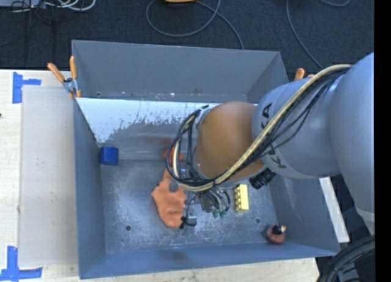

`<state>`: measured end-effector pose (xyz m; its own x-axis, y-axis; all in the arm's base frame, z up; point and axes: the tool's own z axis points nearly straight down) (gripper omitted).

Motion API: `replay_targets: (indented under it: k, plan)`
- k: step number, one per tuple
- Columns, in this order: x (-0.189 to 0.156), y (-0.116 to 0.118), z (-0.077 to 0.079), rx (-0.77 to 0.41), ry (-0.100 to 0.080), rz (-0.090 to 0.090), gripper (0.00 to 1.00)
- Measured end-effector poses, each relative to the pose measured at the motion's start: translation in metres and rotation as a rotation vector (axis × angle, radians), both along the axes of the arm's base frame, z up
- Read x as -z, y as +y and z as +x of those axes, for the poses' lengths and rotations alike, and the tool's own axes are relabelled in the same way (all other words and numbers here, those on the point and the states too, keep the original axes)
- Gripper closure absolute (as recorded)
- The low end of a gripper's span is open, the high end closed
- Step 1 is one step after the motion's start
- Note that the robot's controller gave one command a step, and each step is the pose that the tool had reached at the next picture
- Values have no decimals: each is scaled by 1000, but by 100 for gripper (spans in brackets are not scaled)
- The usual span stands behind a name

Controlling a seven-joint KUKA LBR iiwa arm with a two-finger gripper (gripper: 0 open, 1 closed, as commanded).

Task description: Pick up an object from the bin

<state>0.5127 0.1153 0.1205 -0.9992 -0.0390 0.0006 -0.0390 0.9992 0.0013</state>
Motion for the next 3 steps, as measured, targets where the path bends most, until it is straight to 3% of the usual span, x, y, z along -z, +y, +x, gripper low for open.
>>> replay_targets:
  k: [1, 2, 3]
  plan:
    - [16, -22, 10, 131, 10, -8, 0]
    - [22, -4, 30, 347, 7, -3, 0]
    - [36, 10, 16, 102, 10, -6, 0]
